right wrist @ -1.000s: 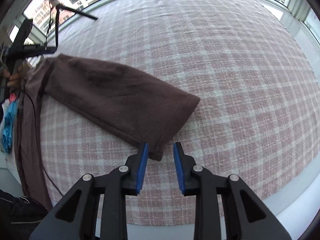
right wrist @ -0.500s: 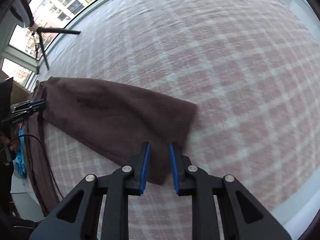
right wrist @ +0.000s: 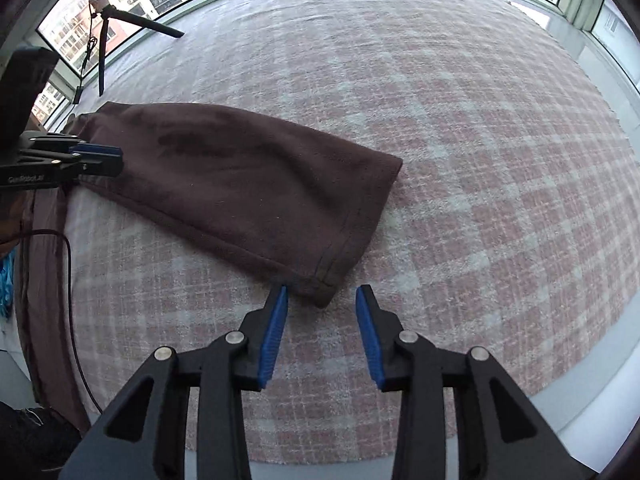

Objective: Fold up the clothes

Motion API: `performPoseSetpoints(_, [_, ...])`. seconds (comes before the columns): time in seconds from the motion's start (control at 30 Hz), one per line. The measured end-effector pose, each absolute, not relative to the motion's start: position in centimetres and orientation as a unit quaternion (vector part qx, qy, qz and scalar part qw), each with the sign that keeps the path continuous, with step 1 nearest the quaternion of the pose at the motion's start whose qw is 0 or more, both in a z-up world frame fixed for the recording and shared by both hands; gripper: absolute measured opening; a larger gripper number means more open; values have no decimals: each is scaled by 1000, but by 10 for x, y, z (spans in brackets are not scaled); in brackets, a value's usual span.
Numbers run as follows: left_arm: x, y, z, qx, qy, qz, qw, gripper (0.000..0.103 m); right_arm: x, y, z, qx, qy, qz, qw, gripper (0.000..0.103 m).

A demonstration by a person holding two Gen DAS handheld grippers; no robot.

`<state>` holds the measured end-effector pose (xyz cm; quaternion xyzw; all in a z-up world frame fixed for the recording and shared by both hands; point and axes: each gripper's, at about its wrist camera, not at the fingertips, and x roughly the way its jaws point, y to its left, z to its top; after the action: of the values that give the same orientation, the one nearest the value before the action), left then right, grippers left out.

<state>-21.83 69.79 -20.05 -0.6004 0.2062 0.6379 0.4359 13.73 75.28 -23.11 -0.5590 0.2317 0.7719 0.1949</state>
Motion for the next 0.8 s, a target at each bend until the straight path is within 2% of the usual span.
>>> performPoseSetpoints(0.03, [-220, 697, -203, -601, 208, 639, 433, 20, 135, 754, -232, -563, 231, 770, 192, 32])
performPoseSetpoints(0.07, [-220, 697, -204, -602, 208, 638, 432, 20, 133, 756, -232, -566, 230, 769, 188, 11])
performPoseSetpoints(0.1, [-220, 697, -204, -603, 209, 637, 432, 20, 133, 758, -227, -565, 223, 772, 189, 6])
performPoseSetpoints(0.2, [-219, 697, -205, -601, 213, 636, 435, 21, 135, 760, -200, -552, 187, 789, 194, 6])
performPoseSetpoints(0.27, [-218, 697, -204, -598, 221, 635, 436, 21, 133, 752, -189, -556, 156, 795, 185, 7])
performPoseSetpoints(0.3, [-217, 696, -203, -597, 225, 634, 437, 22, 132, 748, -191, -569, 128, 789, 191, 11])
performPoseSetpoints(0.33, [-217, 696, -202, -598, 227, 632, 436, 22, 130, 744, -201, -592, 94, 773, 210, 15])
performPoseSetpoints(0.37, [-216, 696, -200, -600, 229, 631, 435, 22, 135, 747, -208, -603, 90, 760, 226, 28])
performPoseSetpoints(0.43, [-210, 700, -194, -600, 229, 628, 439, 20, 151, 759, -218, -611, 113, 742, 251, 30])
performPoseSetpoints(0.53, [-186, 719, -176, -585, 224, 623, 469, 20, 188, 782, -203, -567, 211, 754, 257, 30])
performPoseSetpoints(0.7, [-98, 782, -157, -531, 276, 565, 568, 34, 216, 810, -183, -510, 284, 760, 286, 34])
performPoseSetpoints(0.8, [-63, 806, -163, -505, 329, 545, 583, 34, 236, 822, -175, -489, 321, 753, 300, 36])
